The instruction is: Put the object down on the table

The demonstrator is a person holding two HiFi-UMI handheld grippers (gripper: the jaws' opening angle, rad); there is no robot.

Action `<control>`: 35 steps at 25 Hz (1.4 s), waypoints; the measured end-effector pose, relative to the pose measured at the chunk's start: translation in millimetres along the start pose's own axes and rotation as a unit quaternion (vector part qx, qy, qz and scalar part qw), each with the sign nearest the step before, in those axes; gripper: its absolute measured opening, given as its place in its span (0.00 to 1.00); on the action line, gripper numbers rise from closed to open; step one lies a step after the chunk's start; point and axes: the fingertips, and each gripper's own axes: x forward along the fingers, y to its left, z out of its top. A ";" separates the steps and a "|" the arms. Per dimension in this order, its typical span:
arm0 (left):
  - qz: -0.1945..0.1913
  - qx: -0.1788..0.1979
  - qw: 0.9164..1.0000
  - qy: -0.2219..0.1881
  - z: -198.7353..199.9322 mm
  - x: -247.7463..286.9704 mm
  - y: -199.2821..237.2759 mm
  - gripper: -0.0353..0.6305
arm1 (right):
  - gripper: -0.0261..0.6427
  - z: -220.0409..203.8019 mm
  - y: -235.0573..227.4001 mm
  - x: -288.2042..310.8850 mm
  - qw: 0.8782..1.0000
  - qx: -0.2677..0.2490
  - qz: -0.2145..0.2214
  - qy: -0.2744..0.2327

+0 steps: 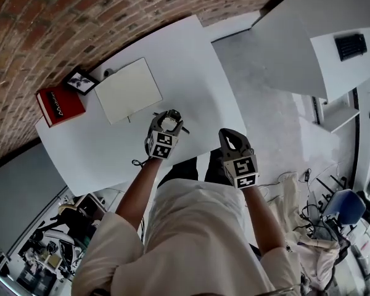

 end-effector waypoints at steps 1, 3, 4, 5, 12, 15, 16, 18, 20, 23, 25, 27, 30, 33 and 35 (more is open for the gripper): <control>0.001 0.004 1.000 0.008 -2.4 3.9 0.2 0.47 | 0.04 -2.8 -0.8 0.8 1.000 0.004 -0.002 0.001; 0.005 0.009 1.000 0.017 -4.1 10.8 1.9 0.47 | 0.04 -6.6 -2.7 2.8 1.000 0.010 -0.005 0.004; 0.008 0.011 1.000 0.020 -4.7 13.9 3.2 0.47 | 0.04 -6.6 -3.4 3.8 1.000 0.011 -0.005 0.004; 0.012 0.011 1.000 0.022 -5.4 16.8 4.2 0.47 | 0.04 -5.9 -4.0 4.6 1.000 0.012 -0.005 0.003; 0.018 0.007 0.999 0.038 -9.6 30.1 5.0 0.47 | 0.04 -8.9 -2.1 9.8 1.000 0.008 -0.002 0.014; 0.022 0.010 0.998 0.049 -13.6 34.1 5.2 0.47 | 0.04 -12.2 0.4 10.0 1.000 0.005 0.000 0.020; 0.024 0.011 0.998 0.051 -14.1 35.0 5.2 0.47 | 0.04 -13.3 0.9 9.5 1.000 0.004 0.000 0.021; 0.028 0.010 0.998 0.051 -13.7 36.4 5.5 0.48 | 0.04 -13.2 0.6 8.7 1.000 0.003 -0.001 0.016; 0.032 0.008 0.998 0.050 -13.0 37.8 6.1 0.48 | 0.04 -12.3 -0.1 8.4 1.000 0.004 -0.005 0.010; 0.036 0.003 0.998 0.049 -13.7 38.3 6.9 0.48 | 0.04 -13.8 1.6 5.9 1.000 0.003 -0.007 0.012; 0.038 -0.002 0.998 0.048 -14.4 37.0 7.4 0.49 | 0.04 -11.6 4.2 3.7 1.000 0.004 -0.009 0.006; 0.036 -0.007 0.998 0.047 -14.8 35.5 7.0 0.51 | 0.04 -11.1 6.7 1.0 1.000 0.004 -0.010 0.003; 0.032 -0.010 0.999 0.044 -13.6 31.0 4.9 0.53 | 0.04 -11.4 9.8 -3.0 1.000 -0.001 -0.011 0.002; 0.030 -0.013 0.999 0.033 -10.2 19.5 3.4 0.54 | 0.04 -9.2 16.3 -7.6 1.000 -0.010 -0.010 -0.001; 0.027 -0.020 0.999 0.024 -7.5 9.5 2.4 0.54 | 0.04 -5.8 22.3 -10.3 1.000 -0.017 -0.009 -0.004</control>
